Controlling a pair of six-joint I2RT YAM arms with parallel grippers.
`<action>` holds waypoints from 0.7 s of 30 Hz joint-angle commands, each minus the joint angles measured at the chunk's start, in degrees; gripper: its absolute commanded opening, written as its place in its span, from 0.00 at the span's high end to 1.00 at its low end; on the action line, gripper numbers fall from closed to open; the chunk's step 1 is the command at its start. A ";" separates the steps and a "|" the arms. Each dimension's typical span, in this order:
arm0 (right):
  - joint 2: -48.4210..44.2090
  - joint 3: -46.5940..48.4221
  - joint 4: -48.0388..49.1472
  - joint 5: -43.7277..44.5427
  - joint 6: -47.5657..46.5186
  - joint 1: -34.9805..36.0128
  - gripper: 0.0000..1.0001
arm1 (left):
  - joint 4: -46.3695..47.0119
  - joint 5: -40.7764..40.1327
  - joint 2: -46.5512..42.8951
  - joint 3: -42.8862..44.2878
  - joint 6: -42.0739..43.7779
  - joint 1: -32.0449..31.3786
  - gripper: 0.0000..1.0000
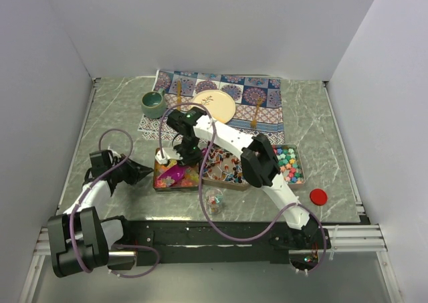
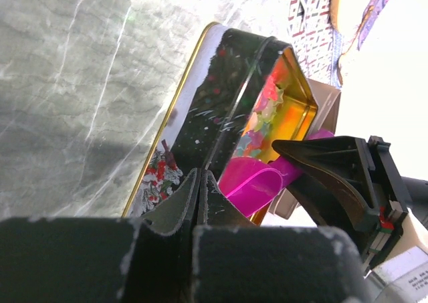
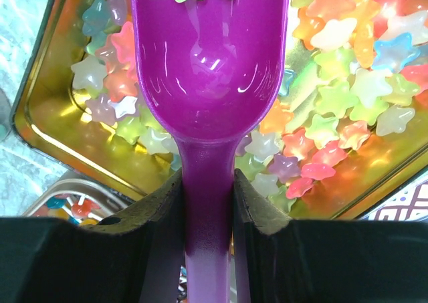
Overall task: Pack the candies
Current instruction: Scoop the fake candies from the storage box.
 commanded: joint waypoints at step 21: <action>-23.22 -9.30 3.09 -17.15 8.15 -12.77 1.00 | -10.94 8.87 4.83 21.65 18.42 6.39 0.39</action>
